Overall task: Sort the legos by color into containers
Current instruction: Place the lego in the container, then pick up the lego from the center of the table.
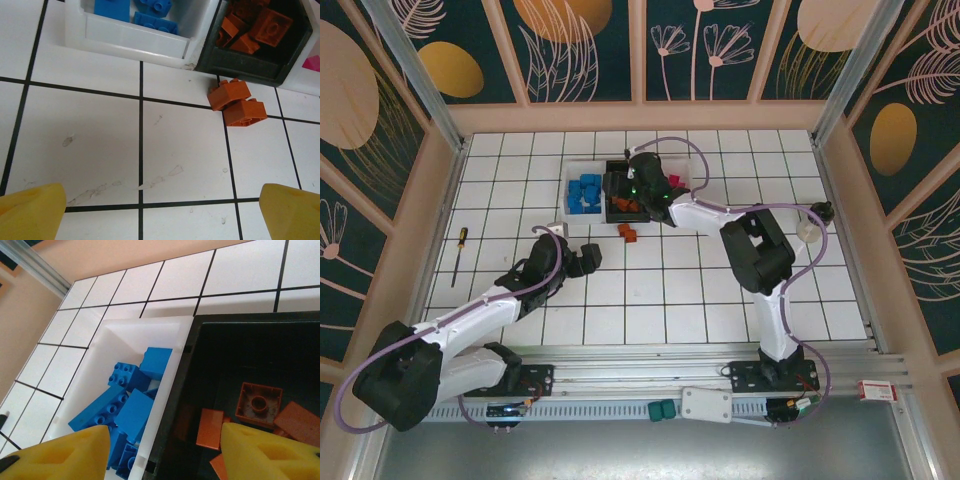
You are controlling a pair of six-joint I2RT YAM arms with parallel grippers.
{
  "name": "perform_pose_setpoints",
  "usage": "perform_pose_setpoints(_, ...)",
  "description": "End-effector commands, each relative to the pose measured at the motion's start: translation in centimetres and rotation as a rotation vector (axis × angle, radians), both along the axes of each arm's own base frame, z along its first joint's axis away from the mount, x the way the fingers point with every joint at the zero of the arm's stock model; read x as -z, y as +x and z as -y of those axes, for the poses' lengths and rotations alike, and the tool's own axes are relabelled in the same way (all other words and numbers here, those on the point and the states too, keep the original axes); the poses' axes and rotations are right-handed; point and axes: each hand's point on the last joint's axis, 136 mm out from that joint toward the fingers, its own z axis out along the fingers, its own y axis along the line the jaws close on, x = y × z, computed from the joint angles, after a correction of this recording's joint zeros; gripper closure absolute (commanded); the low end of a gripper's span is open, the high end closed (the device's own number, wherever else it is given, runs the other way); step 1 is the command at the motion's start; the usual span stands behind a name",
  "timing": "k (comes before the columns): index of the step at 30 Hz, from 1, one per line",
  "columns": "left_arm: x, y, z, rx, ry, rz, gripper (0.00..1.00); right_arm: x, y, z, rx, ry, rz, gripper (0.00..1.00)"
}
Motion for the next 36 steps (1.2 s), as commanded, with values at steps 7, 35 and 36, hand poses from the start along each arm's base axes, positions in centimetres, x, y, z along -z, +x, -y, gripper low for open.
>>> perform_pose_setpoints(7,-1.1,0.7,4.9,0.131,-0.012,0.024,0.25,-4.6,-4.1,6.1,0.068,0.109,0.071,0.37)
perform_pose_setpoints(35,6.4,8.7,12.8,0.007,0.248,-0.005,0.36,-3.9,-12.4,20.8,0.269,0.14,0.093,0.36)
perform_pose_setpoints(36,6.4,9.0,12.9,0.003,0.245,0.002,0.36,-3.9,-12.5,20.8,0.268,0.138,0.095,0.36)
